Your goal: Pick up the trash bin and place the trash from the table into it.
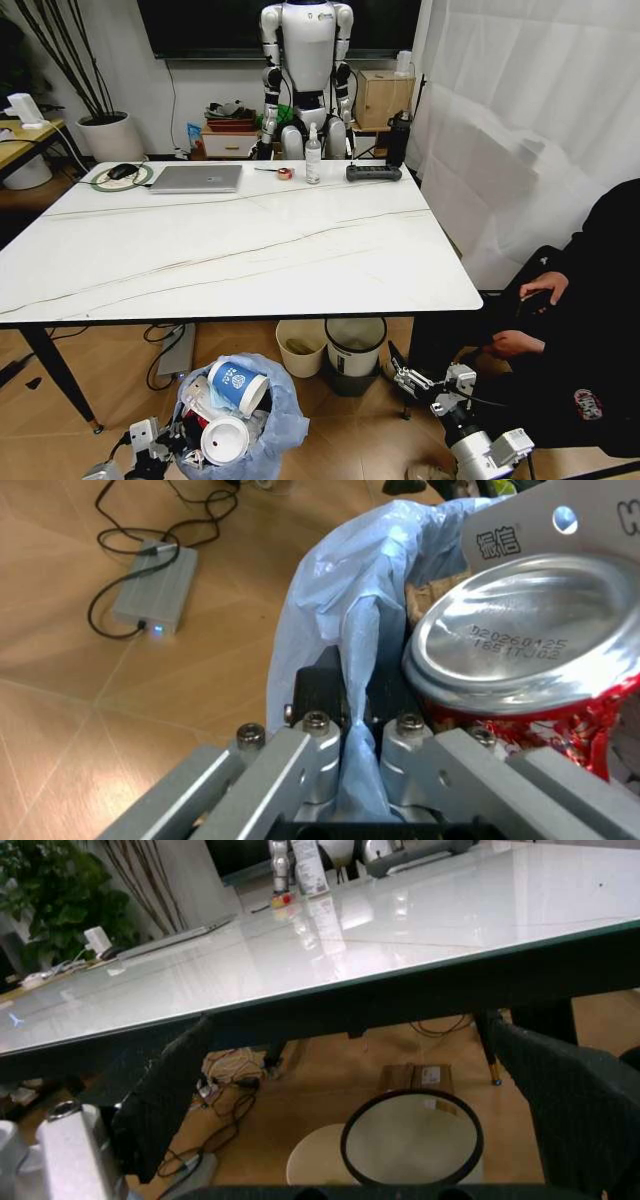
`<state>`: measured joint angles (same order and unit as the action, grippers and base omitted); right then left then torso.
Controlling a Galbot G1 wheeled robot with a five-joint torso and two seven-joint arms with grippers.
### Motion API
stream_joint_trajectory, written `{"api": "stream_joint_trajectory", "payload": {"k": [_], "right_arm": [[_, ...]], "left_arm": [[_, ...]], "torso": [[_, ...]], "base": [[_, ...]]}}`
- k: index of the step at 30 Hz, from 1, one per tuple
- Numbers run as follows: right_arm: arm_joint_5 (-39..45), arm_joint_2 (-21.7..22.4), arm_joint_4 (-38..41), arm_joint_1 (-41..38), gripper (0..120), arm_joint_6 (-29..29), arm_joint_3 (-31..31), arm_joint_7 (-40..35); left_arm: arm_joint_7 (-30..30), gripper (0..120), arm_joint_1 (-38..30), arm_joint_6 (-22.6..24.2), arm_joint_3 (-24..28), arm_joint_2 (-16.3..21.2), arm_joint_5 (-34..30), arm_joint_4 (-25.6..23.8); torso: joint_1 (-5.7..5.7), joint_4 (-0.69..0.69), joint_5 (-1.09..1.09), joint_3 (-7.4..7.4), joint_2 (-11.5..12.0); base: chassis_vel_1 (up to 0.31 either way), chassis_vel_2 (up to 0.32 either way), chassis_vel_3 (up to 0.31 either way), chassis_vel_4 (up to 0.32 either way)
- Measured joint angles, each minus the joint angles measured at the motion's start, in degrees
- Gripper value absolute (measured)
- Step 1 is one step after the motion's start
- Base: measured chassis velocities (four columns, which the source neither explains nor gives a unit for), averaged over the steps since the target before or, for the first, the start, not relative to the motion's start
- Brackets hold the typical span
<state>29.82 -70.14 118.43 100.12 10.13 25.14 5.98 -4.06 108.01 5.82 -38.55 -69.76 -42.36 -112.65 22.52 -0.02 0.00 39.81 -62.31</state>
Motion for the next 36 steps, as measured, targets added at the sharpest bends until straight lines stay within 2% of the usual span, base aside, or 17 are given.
{"api": "stream_joint_trajectory", "payload": {"k": [15,36], "right_arm": [[0.0,0.0,0.0,0.0,100,0.0,0.0,0.0],[0.0,0.0,0.0,0.0,100,0.0,0.0,0.0]], "left_arm": [[0.3,0,-0.1,-0.4,-0.1,-0.8,1.0,0.1],[0.5,0,-2.0,0.3,0.2,-0.8,0.8,2.8]], "torso": [[-1.55,-0.01,0.00,-1.98,3.5],[-4.20,-0.01,0.00,-5.38,9.6]], "base": [[0.000,0.000,0.000,0.000],[0.000,0.000,0.000,0.000]]}}
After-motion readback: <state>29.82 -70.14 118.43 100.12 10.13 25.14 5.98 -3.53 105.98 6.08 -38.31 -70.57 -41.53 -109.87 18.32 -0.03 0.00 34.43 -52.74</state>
